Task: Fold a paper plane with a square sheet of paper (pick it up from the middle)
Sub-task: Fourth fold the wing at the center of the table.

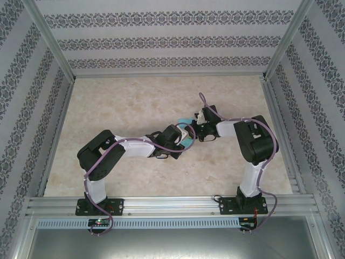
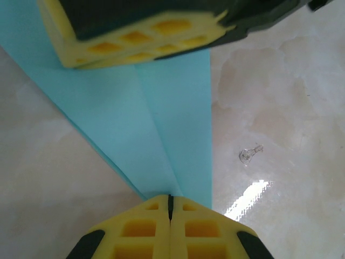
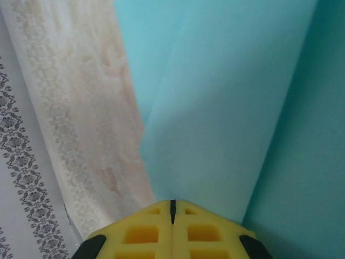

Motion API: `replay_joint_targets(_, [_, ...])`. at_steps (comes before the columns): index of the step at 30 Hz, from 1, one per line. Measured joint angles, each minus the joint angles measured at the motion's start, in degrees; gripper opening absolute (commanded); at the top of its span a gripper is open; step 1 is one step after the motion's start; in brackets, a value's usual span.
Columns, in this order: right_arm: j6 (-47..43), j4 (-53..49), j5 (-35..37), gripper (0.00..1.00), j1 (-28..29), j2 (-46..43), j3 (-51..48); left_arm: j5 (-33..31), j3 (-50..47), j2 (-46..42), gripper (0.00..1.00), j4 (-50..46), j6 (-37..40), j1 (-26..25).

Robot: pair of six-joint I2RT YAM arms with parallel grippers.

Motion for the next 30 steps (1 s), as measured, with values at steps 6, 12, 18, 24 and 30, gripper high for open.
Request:
replay_joint_targets(6, [-1.0,-1.8,-0.9,0.02,0.0,2.4,3.1,0.0,-0.1,0.0,0.00,0.0,0.0,0.0])
replay_joint_targets(12, [-4.7,-7.4,1.9,0.03,-0.4,3.8,7.6,-0.1,-0.3,0.0,0.00,0.0,0.3,0.0])
replay_joint_targets(18, [-7.7,-12.3,3.1,0.03,-1.3,5.6,12.1,-0.3,-0.4,0.0,0.00,0.0,0.7,0.0])
replay_joint_targets(24, [-10.1,-16.0,4.4,0.03,-3.6,8.2,17.3,-0.9,-0.4,0.0,0.00,0.0,0.7,0.0])
replay_joint_targets(30, [-11.9,-18.8,4.9,0.04,-5.7,10.3,21.3,-1.2,-0.4,0.0,0.00,0.0,0.8,0.0])
